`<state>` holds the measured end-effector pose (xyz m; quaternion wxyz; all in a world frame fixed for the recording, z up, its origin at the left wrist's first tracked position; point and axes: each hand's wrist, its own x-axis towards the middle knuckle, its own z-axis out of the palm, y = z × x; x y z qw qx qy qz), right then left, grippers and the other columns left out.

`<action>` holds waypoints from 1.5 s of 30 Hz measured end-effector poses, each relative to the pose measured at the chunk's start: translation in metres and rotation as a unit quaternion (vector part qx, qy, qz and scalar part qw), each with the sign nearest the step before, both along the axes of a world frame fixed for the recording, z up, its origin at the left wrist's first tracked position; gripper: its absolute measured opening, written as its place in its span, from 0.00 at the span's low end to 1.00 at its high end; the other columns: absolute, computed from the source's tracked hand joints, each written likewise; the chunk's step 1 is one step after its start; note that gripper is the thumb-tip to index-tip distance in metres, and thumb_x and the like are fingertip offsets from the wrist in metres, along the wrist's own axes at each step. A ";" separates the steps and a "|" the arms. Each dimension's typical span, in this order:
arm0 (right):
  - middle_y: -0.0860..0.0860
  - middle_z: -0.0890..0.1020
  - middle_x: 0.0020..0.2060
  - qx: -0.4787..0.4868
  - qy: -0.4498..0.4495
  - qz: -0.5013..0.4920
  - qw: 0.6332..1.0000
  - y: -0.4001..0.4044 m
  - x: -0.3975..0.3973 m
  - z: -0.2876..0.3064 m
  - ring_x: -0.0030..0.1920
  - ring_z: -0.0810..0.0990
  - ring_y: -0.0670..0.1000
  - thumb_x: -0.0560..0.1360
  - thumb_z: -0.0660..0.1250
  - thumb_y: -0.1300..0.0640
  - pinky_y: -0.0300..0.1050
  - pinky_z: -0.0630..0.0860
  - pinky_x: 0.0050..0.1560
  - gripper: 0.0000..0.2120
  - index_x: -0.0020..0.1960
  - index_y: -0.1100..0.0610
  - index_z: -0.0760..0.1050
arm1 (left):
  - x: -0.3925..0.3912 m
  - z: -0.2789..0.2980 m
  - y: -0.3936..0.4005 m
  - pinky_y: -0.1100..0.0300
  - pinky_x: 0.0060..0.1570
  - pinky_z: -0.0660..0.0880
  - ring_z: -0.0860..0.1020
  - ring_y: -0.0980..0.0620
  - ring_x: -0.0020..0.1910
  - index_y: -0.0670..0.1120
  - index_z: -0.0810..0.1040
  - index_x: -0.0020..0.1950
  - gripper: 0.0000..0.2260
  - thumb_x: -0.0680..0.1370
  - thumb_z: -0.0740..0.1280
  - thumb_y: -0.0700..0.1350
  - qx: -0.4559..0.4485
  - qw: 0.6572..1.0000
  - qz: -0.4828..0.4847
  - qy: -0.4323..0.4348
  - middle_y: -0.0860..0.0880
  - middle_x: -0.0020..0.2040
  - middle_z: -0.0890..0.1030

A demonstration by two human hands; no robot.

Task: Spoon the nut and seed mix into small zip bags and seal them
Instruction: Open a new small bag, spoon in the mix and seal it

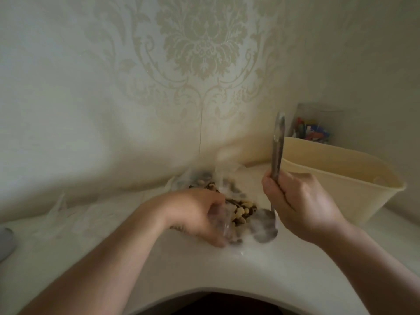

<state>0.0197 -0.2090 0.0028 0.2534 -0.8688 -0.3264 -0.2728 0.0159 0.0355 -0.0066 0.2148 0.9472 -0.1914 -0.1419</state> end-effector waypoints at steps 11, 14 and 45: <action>0.45 0.72 0.29 0.023 -0.033 -0.083 0.996 0.012 0.005 -0.007 0.28 0.71 0.48 0.85 0.58 0.51 0.48 0.68 0.25 0.15 0.39 0.48 0.65 | 0.004 0.004 0.017 0.60 0.33 0.66 0.70 0.59 0.35 0.51 0.73 0.48 0.24 0.65 0.85 0.57 0.040 0.999 -0.010 -0.005 0.58 0.40 0.75; 0.44 0.70 0.28 0.024 -0.049 -0.076 0.996 0.013 0.001 -0.006 0.26 0.69 0.47 0.84 0.59 0.53 0.43 0.63 0.24 0.15 0.39 0.48 0.63 | 0.004 -0.004 0.014 0.59 0.34 0.69 0.73 0.57 0.38 0.53 0.72 0.49 0.22 0.67 0.84 0.52 0.090 0.995 -0.030 0.028 0.58 0.44 0.77; 0.52 0.85 0.34 0.309 0.251 -0.139 0.907 0.032 0.038 0.004 0.31 0.84 0.52 0.85 0.57 0.51 0.54 0.80 0.37 0.13 0.47 0.53 0.76 | 0.024 -0.003 0.035 0.44 0.56 0.82 0.80 0.44 0.59 0.62 0.68 0.69 0.35 0.64 0.76 0.53 -0.370 0.920 0.102 0.075 0.43 0.59 0.79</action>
